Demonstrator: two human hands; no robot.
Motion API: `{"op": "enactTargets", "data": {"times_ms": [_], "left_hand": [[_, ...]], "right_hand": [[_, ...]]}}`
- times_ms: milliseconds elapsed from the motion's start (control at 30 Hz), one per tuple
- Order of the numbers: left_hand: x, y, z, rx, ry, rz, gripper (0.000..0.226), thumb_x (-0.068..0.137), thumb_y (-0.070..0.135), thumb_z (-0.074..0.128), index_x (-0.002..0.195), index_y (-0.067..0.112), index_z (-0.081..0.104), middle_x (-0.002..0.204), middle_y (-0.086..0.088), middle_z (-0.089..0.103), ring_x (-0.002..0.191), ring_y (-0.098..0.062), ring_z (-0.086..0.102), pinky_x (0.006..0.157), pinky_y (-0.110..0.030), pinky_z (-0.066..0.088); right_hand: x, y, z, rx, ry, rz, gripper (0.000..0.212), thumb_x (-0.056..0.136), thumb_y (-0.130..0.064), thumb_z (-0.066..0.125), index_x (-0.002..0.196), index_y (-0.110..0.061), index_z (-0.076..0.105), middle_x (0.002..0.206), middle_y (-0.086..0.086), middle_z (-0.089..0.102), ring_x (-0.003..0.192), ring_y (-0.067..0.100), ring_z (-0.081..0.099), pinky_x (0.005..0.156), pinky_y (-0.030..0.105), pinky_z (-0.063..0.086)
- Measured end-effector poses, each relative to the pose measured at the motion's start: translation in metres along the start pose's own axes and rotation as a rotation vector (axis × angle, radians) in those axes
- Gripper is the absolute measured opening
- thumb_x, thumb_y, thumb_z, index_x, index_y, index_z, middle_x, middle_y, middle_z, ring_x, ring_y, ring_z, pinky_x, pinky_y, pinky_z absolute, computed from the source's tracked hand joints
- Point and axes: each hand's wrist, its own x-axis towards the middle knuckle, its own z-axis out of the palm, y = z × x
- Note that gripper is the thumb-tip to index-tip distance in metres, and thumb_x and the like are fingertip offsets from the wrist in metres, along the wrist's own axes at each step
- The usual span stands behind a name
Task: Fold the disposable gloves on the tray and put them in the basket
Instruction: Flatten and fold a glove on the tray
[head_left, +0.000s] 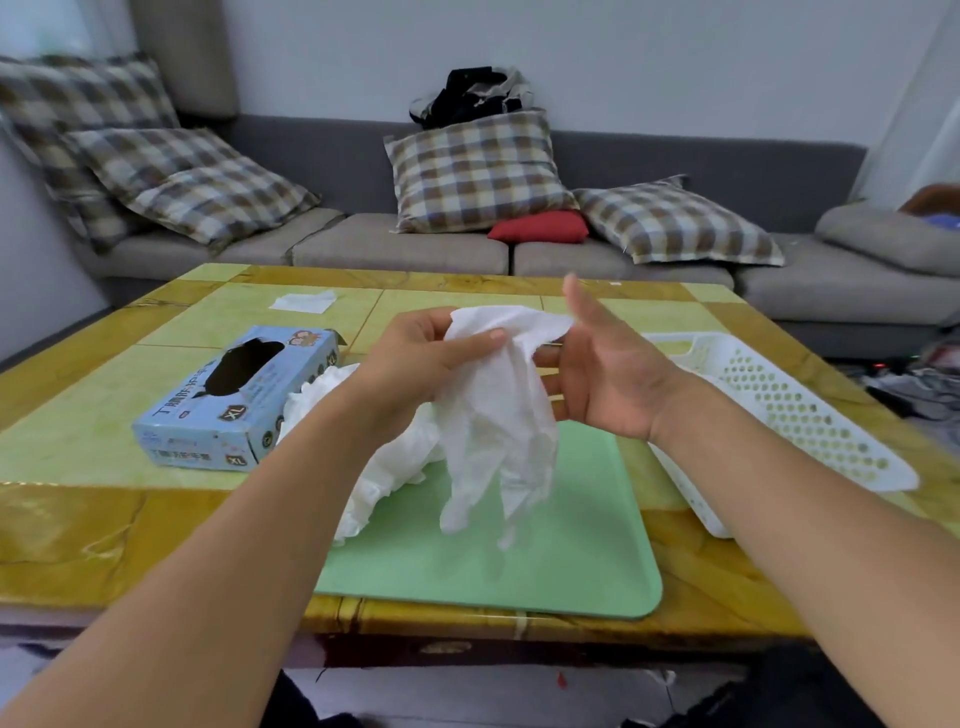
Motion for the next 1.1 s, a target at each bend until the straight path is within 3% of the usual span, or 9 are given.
{"op": "enactTargets", "data": {"times_ms": [133, 233, 400, 500, 567, 767, 833, 933, 1100], "left_hand": [[-0.001, 0.000, 0.005, 0.060, 0.061, 0.068, 0.018, 0.085, 0.019, 0.080, 0.093, 0.004, 0.075, 0.089, -0.017, 0.075, 0.073, -0.021, 0.070, 0.066, -0.032, 0.056], [-0.001, 0.001, 0.006, 0.132, 0.087, 0.091, 0.017, 0.084, 0.022, 0.081, 0.076, 0.009, 0.074, 0.070, -0.009, 0.073, 0.060, -0.013, 0.066, 0.056, -0.024, 0.052], [-0.002, 0.006, 0.001, 0.007, -0.038, 0.049, 0.013, 0.079, 0.018, 0.079, 0.089, 0.010, 0.077, 0.085, -0.007, 0.078, 0.072, -0.018, 0.073, 0.062, -0.027, 0.057], [-0.002, 0.010, -0.004, -0.182, -0.145, -0.005, 0.043, 0.072, 0.015, 0.077, 0.112, 0.001, 0.071, 0.102, -0.014, 0.076, 0.084, -0.022, 0.073, 0.072, -0.030, 0.061], [-0.001, 0.011, -0.005, -0.216, -0.180, -0.062, 0.039, 0.075, 0.022, 0.075, 0.109, 0.005, 0.073, 0.102, -0.012, 0.076, 0.084, -0.020, 0.074, 0.072, -0.029, 0.061], [0.018, -0.013, 0.004, 0.095, 0.011, -0.283, 0.021, 0.094, 0.033, 0.070, 0.096, 0.013, 0.076, 0.097, -0.007, 0.078, 0.084, -0.023, 0.071, 0.070, -0.032, 0.058], [0.026, -0.020, 0.011, 0.145, 0.096, -0.216, 0.014, 0.093, 0.030, 0.072, 0.091, 0.017, 0.077, 0.091, -0.004, 0.076, 0.080, -0.021, 0.068, 0.072, -0.034, 0.058], [0.034, -0.008, 0.020, 0.025, 0.163, 0.027, 0.011, 0.092, 0.027, 0.073, 0.085, 0.022, 0.079, 0.087, 0.000, 0.076, 0.078, -0.017, 0.066, 0.072, -0.030, 0.054], [0.032, 0.013, 0.019, 0.054, 0.125, 0.295, 0.009, 0.091, 0.019, 0.073, 0.097, 0.023, 0.077, 0.091, 0.008, 0.079, 0.082, -0.005, 0.071, 0.075, -0.016, 0.052]], "right_hand": [[0.000, 0.011, 0.003, -0.111, 0.136, -0.071, 0.047, 0.081, -0.026, 0.082, 0.121, -0.007, 0.068, 0.101, 0.006, 0.071, 0.079, 0.020, 0.068, 0.074, 0.036, 0.057], [0.000, 0.012, -0.001, -0.099, 0.236, -0.106, 0.019, 0.093, -0.020, 0.070, 0.107, -0.008, 0.067, 0.092, 0.007, 0.070, 0.076, 0.022, 0.068, 0.076, 0.038, 0.057], [-0.005, 0.001, -0.006, 0.003, 0.293, -0.171, 0.016, 0.096, -0.015, 0.064, 0.110, -0.009, 0.068, 0.092, 0.008, 0.072, 0.074, 0.020, 0.069, 0.070, 0.032, 0.059], [-0.011, -0.007, -0.008, 0.034, 0.278, -0.181, 0.011, 0.097, -0.014, 0.061, 0.103, -0.009, 0.069, 0.085, 0.006, 0.070, 0.068, 0.016, 0.066, 0.063, 0.027, 0.057], [-0.013, -0.008, -0.011, 0.048, 0.250, -0.144, 0.009, 0.098, -0.015, 0.060, 0.099, -0.010, 0.067, 0.079, 0.003, 0.068, 0.066, 0.014, 0.064, 0.062, 0.025, 0.057], [-0.002, 0.010, -0.022, -0.032, 0.367, 0.069, 0.016, 0.099, -0.016, 0.059, 0.084, -0.017, 0.064, 0.079, 0.001, 0.070, 0.068, 0.016, 0.064, 0.065, 0.028, 0.053], [0.004, 0.014, -0.024, -0.023, 0.432, 0.041, 0.014, 0.099, -0.012, 0.061, 0.086, -0.017, 0.064, 0.085, 0.003, 0.071, 0.071, 0.019, 0.064, 0.067, 0.029, 0.054], [0.005, 0.003, -0.027, -0.053, 0.516, -0.259, 0.009, 0.098, -0.009, 0.063, 0.093, -0.013, 0.069, 0.091, 0.006, 0.072, 0.078, 0.021, 0.065, 0.078, 0.032, 0.056], [-0.013, -0.021, -0.030, -0.295, 0.532, -0.567, 0.012, 0.097, -0.006, 0.065, 0.103, -0.011, 0.074, 0.098, 0.005, 0.077, 0.091, 0.015, 0.072, 0.086, 0.028, 0.058]]}}
